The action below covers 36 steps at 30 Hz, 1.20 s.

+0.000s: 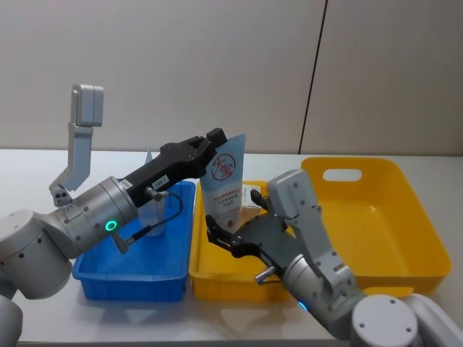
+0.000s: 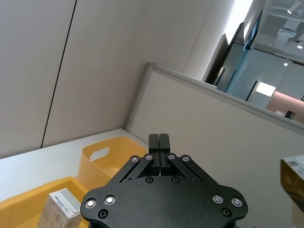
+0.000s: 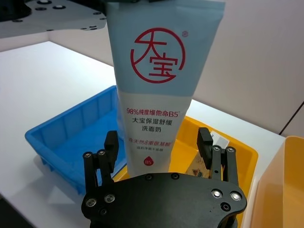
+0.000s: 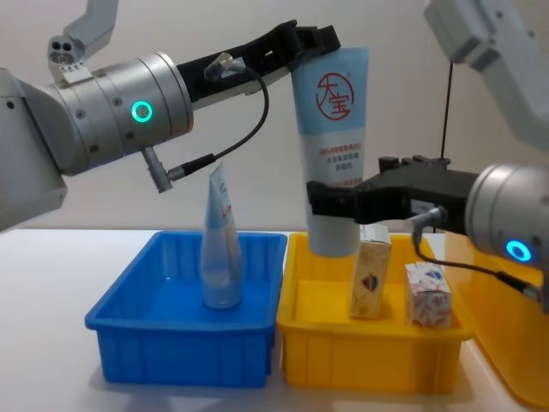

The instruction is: Bimanual collaborative sorting of washing and personal care products

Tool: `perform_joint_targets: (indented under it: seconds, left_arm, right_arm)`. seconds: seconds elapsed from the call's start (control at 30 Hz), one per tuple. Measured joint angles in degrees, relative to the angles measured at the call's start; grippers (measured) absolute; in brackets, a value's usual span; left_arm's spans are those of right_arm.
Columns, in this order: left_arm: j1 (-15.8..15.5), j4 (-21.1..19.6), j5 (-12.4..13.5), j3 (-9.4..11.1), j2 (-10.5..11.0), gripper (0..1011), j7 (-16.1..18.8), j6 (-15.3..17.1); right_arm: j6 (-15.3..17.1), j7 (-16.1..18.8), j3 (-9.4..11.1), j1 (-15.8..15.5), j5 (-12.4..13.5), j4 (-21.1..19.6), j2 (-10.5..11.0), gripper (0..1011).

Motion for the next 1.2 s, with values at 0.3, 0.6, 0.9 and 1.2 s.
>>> perform_joint_targets:
  seconds: [0.3, 0.6, 0.9, 1.2]
  left_arm:
    - [0.0, 0.0, 0.0, 0.0, 0.0, 0, 0.0, 0.0]
    - [0.0, 0.0, 0.0, 0.0, 0.0, 0, 0.0, 0.0]
    - [0.0, 0.0, 0.0, 0.0, 0.0, 0, 0.0, 0.0]
    - [0.0, 0.0, 0.0, 0.0, 0.0, 0, 0.0, 0.0]
  right_arm:
    - [-0.1, -1.8, -1.0, 1.5, -2.2, 2.9, -2.0, 1003]
    - [-0.2, -2.6, -1.4, 2.2, -3.3, 4.2, -2.9, 969]
    - [-0.2, -3.0, -1.6, 2.5, -3.8, 4.9, -3.3, 756]
    - [-0.2, -3.2, -1.7, 2.7, -4.0, 5.2, -3.6, 490]
